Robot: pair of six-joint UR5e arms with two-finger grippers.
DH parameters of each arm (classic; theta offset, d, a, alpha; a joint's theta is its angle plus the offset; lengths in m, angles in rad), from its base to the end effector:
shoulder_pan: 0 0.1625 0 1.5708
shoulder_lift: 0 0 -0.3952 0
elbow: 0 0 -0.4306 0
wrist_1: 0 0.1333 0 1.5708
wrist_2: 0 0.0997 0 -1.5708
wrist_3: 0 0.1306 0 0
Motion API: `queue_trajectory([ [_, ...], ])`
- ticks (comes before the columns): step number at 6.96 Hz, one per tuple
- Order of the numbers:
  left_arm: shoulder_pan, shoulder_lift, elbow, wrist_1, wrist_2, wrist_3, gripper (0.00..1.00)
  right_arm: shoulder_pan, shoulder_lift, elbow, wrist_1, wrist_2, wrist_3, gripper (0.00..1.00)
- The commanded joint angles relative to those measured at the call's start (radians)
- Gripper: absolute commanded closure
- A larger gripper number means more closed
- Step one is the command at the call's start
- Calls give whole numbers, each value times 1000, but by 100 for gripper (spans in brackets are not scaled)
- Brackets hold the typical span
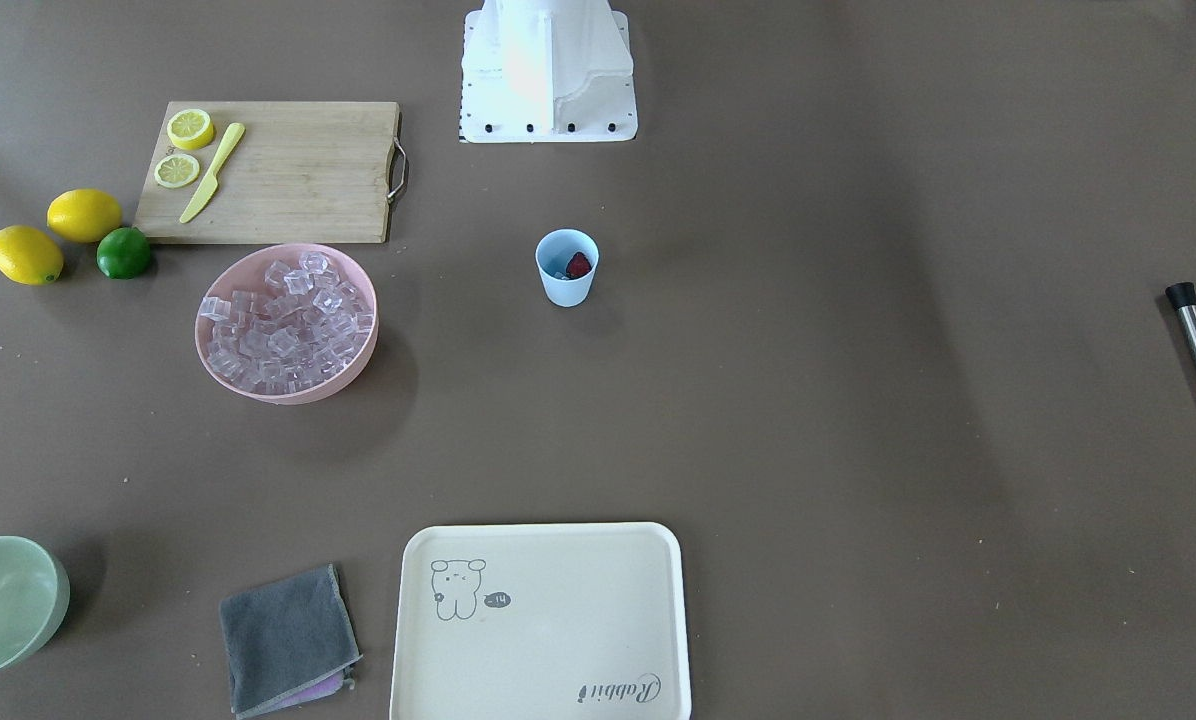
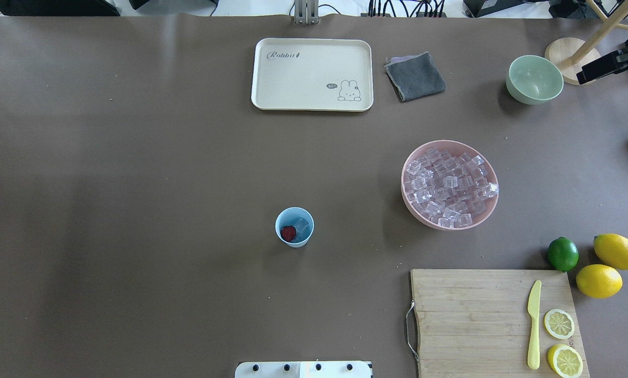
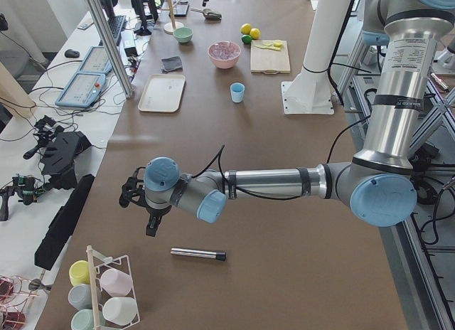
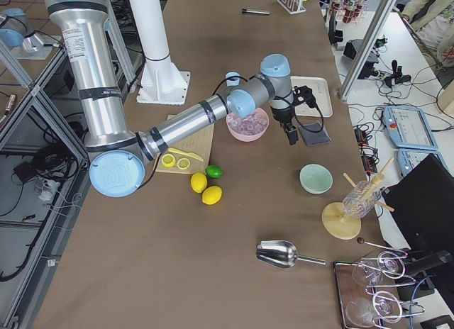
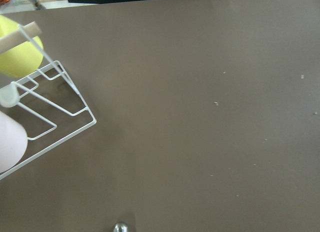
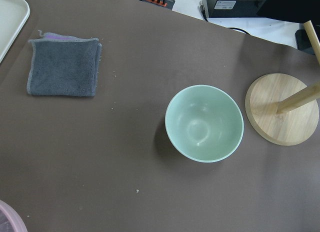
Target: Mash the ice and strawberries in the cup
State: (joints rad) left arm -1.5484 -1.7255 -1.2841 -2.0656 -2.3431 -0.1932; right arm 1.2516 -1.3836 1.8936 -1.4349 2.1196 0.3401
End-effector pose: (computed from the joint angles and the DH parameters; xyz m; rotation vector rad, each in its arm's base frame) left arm -0.0284 -0.6150 0.6617 0.2601 0.7956 -0.0206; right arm -0.1252 -0.5864 0.3696 0.4240 -0.7044 -0.1575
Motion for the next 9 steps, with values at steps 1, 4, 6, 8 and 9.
queue_trajectory([
  [1, 7, -14, 54, 66, 2, 1, 3, 3, 3, 1, 2, -7, 0, 0],
  [4, 106, -78, 118, 139, 5, 3, 3, 3, -1, -8, 39, -15, 2, 0],
  [6, 128, -114, 193, 139, 5, 6, 3, 3, 0, -8, 51, -52, 3, 0],
  [8, 149, -118, 227, 139, 5, 6, 4, 3, 1, -8, 51, -81, 0, 0],
  [9, 158, -129, 253, 139, 7, 6, 7, 2, 3, -11, 51, -86, 0, 0],
])
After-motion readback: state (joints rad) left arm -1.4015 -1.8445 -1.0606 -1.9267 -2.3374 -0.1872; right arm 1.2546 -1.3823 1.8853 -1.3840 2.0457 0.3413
